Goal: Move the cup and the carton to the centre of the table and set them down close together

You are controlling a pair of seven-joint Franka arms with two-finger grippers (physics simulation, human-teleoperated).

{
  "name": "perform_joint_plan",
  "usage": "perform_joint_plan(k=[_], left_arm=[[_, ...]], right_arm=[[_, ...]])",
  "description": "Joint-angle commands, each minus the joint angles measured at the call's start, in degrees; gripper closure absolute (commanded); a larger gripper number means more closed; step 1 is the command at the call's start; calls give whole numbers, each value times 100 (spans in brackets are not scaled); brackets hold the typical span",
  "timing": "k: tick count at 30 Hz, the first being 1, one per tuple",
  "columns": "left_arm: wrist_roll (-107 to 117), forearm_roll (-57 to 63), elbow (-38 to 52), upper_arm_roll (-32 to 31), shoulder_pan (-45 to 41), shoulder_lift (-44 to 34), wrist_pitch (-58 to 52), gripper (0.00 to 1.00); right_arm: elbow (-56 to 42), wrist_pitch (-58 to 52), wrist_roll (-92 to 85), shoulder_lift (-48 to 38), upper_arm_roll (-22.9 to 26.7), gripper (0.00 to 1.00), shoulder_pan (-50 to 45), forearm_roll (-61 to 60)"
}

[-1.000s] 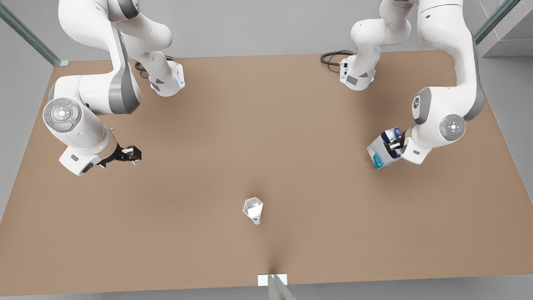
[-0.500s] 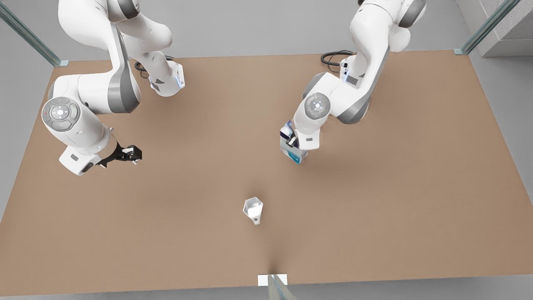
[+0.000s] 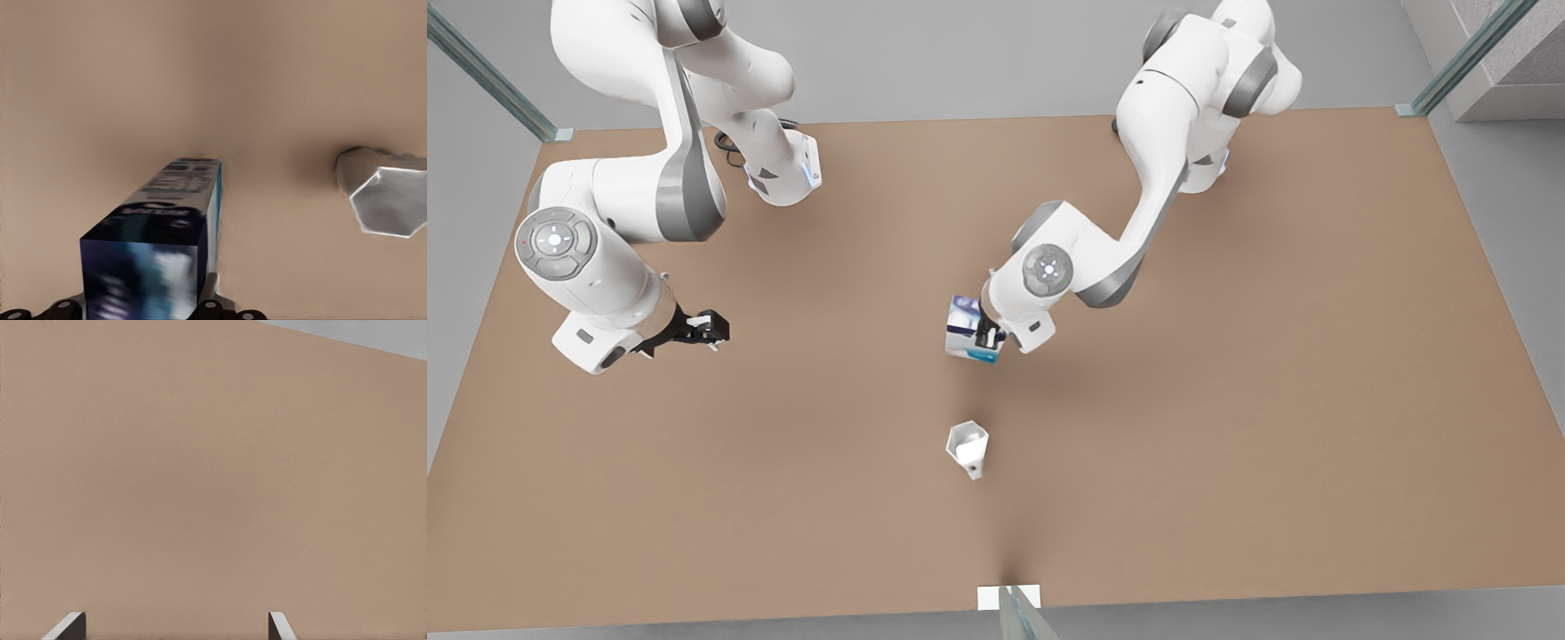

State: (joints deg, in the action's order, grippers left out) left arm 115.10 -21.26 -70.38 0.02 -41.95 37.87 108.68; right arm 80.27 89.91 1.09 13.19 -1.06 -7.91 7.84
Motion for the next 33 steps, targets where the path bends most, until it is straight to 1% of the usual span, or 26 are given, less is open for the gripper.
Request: perform_joint_plan(k=[1, 6, 7, 10, 11, 22, 26, 29, 30, 31, 32, 33], left_arm=[[3, 104, -2, -2, -32, 10, 4, 48], [-32, 131, -2, 244, -480, 264, 30, 48], [-32, 122, -2, 393, -612, 300, 30, 48], [-32, 122, 7, 429, -674, 396, 74, 46], [-23, 122, 7, 429, -674, 388, 74, 0], [-23, 122, 33, 438, -647, 256, -5, 0], [-32, 104, 86, 446, -603, -16, -303, 0], [-102, 87, 147, 420, -428, -421, -690, 0], [-339, 87, 165, 411, -173, -702, -804, 0], [-874, 96, 218, 411, 143, -886, -1173, 0], [-1797, 104, 218, 411, 477, -1053, -1560, 0], [-3279, 446, 165, 429, 714, -1282, -2007, 0]], right_arm=[[6, 0, -3, -1, 0, 0, 0, -1], [-3, 0, -3, -1, 0, 0, 0, -1], [-3, 0, -3, -1, 0, 0, 0, -1], [-3, 0, -3, -1, 0, 0, 0, -1], [-3, 0, -3, -1, 0, 0, 0, -1], [-3, -9, -3, -1, 0, 0, 9, -1], [-3, -9, -3, -1, 0, 0, 0, -1], [-3, -9, 6, -1, 0, 0, 0, -1], [-3, -9, 6, -1, 0, 0, 0, -1], [-3, -9, 6, -1, 0, 0, 0, -1], [-3, -9, -3, -1, 0, 0, 0, -1], [-3, -9, 6, -1, 0, 0, 0, -1]])
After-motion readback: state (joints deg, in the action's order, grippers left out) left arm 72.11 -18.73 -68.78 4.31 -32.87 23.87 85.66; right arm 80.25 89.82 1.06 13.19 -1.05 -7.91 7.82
